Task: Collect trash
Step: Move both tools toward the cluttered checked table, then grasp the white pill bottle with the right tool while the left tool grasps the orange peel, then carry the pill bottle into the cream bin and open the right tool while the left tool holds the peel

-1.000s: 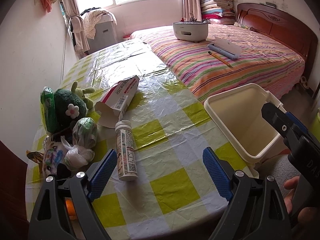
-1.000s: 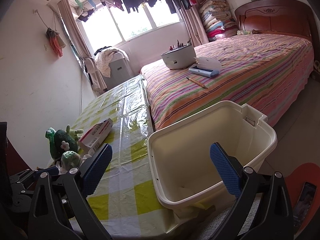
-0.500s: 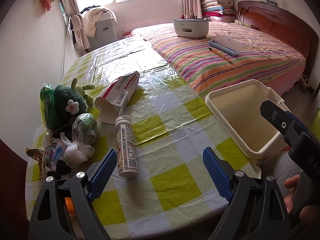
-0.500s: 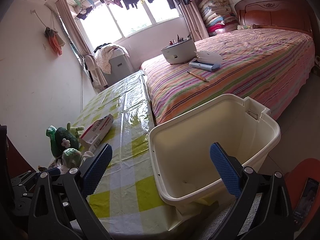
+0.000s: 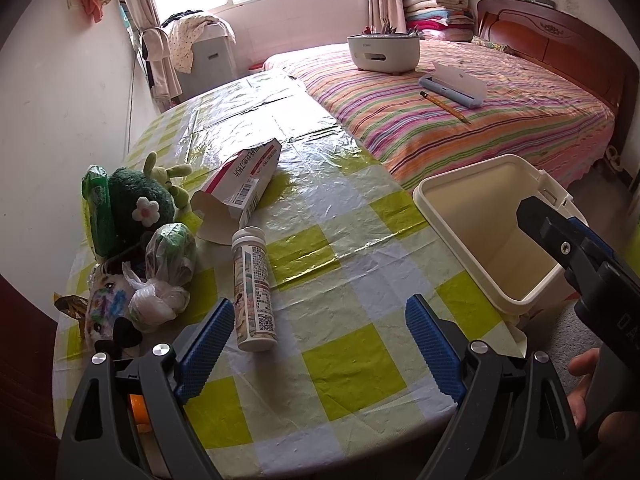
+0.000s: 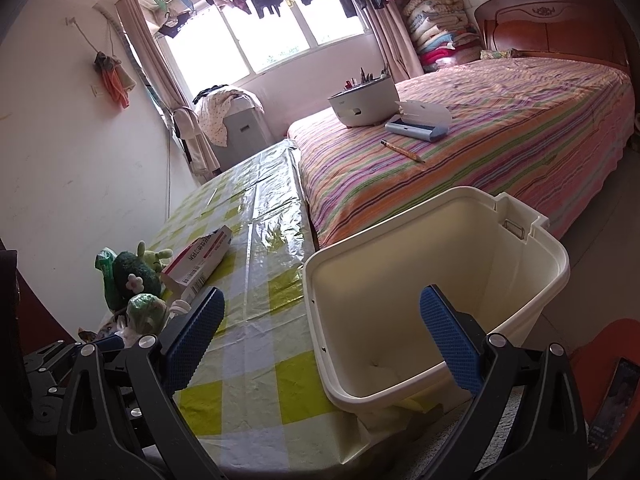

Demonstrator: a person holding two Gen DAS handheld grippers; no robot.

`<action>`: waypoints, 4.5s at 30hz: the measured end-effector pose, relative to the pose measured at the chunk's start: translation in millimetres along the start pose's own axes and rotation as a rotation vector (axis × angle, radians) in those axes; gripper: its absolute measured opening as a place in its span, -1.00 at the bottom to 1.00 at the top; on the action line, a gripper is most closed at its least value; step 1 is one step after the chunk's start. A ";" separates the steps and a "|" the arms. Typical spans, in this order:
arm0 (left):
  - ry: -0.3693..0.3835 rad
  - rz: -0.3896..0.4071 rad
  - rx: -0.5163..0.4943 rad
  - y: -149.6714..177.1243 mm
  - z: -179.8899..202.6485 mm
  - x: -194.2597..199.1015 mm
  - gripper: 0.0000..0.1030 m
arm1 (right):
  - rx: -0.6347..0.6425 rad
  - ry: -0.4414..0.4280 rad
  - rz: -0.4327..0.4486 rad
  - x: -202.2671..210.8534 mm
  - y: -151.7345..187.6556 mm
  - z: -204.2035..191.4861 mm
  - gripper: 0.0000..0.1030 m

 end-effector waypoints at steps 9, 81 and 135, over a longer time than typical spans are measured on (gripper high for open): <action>-0.023 -0.002 0.016 -2.5 2.6 -4.1 0.65 | 0.008 -0.040 0.015 -6.1 -5.8 0.3 0.88; -0.173 0.040 0.395 46.5 -154.2 29.3 0.65 | 0.226 -0.255 -0.120 -37.5 19.4 -114.2 0.88; -0.108 -0.066 0.397 61.7 -140.4 -4.5 -0.47 | 0.406 -0.225 -0.170 -87.9 -9.6 -147.1 -0.45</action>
Point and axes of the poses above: each gripper's, at about its wrist camera, not at the fingertips, and x roughly against the way its jaws point, z to its right, y to its underside, the point moved 4 cm from there along -x, roughly the way its jaws point, and after that the axes turned 7 degrees about x, right-handed, at the moved point
